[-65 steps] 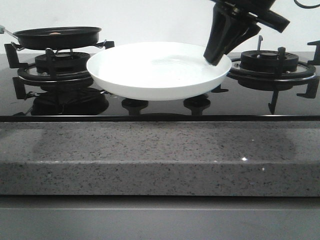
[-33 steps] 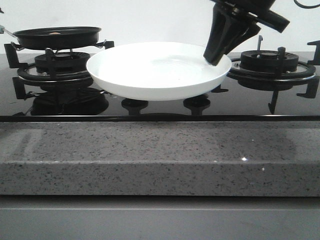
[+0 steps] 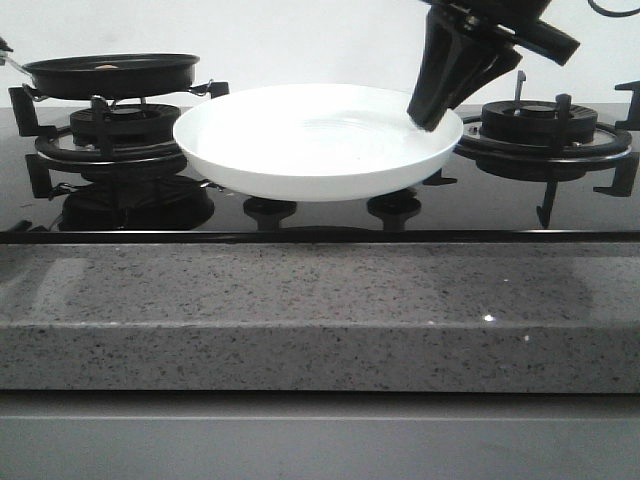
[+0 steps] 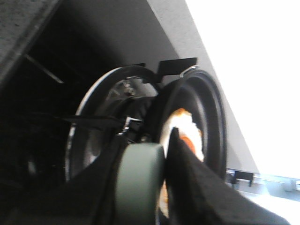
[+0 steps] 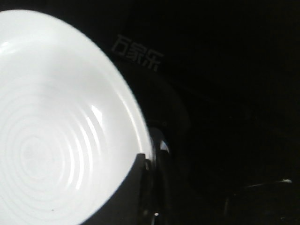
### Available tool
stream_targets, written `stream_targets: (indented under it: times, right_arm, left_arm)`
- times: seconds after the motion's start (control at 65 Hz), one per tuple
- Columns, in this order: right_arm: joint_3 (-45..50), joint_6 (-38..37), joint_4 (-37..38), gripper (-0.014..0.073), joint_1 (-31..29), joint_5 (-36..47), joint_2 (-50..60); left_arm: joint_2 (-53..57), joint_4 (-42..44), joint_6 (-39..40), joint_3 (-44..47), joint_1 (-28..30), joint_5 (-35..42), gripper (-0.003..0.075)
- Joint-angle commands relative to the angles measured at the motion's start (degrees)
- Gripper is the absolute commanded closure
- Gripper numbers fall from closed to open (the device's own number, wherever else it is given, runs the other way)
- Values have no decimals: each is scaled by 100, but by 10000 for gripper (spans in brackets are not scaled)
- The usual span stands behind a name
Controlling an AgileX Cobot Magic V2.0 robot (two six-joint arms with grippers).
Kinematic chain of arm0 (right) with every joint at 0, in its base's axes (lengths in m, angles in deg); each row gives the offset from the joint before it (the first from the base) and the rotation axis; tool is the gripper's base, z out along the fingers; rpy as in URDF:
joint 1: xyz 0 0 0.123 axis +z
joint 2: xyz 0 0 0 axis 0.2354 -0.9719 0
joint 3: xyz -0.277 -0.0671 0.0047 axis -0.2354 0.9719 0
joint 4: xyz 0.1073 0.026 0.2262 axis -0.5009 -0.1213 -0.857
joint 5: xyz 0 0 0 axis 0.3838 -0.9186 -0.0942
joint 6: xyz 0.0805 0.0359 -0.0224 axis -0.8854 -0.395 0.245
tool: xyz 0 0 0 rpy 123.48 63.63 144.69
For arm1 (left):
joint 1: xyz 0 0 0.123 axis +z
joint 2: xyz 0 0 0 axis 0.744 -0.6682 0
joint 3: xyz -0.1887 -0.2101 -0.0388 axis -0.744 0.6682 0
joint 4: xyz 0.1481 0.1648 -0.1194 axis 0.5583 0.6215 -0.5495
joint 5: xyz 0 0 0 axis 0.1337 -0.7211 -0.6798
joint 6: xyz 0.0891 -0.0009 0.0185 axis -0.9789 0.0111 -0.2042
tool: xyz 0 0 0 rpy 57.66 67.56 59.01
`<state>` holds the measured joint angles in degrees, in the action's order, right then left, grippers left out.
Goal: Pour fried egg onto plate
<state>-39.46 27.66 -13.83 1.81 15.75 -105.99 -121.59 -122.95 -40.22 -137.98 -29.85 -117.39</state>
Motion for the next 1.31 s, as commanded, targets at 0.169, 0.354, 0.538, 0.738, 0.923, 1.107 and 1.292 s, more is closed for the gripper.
stream_targets:
  times: [0.169, 0.354, 0.538, 0.738, 0.923, 1.107, 1.292]
  right_arm:
    - [-145, 65, -206, 661, -9, 149, 323]
    - [-145, 65, -206, 661, -9, 149, 323]
    - [-145, 65, -206, 661, -9, 149, 323]
    - [-145, 65, -206, 661, -9, 149, 323]
    - [-145, 65, -206, 661, -9, 149, 323]
    - [-145, 65, -206, 661, -9, 149, 323]
    - [-145, 65, -206, 661, -9, 149, 323]
  left_arm:
    - [285, -433, -53, -166, -22, -264, 739]
    - [423, -1623, -212, -166, -22, -686, 739]
    - [772, -1794, -369, -166, -32, -793, 739]
    - [1353, -1043, -552, -143, -72, -817, 739]
    - [1958, -158, -633, -83, -453, -379, 739]
    - [2472, 798, -675, -83, -1193, 161, 739]
    - [2845, 1691, -675, -83, -2021, 641, 739]
